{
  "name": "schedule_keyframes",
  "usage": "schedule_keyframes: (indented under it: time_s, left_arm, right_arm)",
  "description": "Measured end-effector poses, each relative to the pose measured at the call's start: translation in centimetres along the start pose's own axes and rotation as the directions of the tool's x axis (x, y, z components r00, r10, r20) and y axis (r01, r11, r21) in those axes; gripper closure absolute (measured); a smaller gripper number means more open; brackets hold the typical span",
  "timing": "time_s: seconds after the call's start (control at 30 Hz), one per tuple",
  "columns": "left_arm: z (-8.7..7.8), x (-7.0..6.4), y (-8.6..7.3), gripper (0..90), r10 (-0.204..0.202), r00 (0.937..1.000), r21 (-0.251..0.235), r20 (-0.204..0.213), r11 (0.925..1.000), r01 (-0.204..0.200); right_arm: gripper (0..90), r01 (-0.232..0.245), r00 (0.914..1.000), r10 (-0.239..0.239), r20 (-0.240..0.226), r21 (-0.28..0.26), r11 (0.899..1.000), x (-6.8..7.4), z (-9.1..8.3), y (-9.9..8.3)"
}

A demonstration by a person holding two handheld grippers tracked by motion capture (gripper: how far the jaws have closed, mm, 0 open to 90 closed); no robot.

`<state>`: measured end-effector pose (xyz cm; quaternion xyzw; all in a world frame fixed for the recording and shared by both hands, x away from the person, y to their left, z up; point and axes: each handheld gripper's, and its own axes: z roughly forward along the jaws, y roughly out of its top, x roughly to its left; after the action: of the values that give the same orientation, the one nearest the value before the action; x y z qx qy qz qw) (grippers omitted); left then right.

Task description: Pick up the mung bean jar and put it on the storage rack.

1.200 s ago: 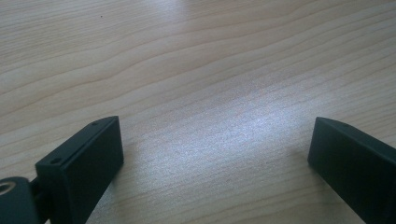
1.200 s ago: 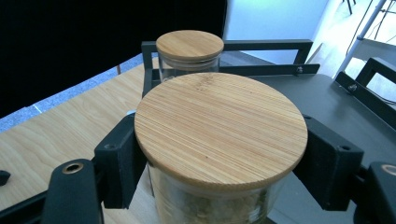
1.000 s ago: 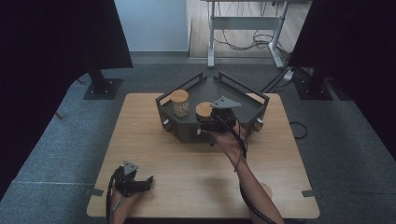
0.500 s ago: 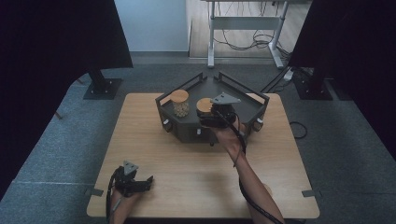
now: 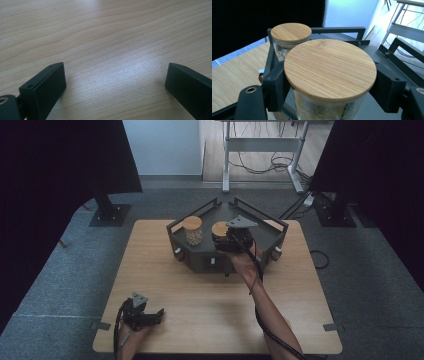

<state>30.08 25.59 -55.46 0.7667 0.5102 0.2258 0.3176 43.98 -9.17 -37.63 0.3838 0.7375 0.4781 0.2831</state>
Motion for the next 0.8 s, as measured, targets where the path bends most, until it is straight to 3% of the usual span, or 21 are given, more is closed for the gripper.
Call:
schedule_keyframes:
  time_s: [0.8]
  left_arm:
    - [0.0,0.0,0.0,2.9,0.001,1.0000,0.002,0.000,1.0000,-0.001]
  right_arm:
    - [24.6,-0.016,0.9994,0.016,0.029,-0.006,1.000,-0.9,1.8,0.3]
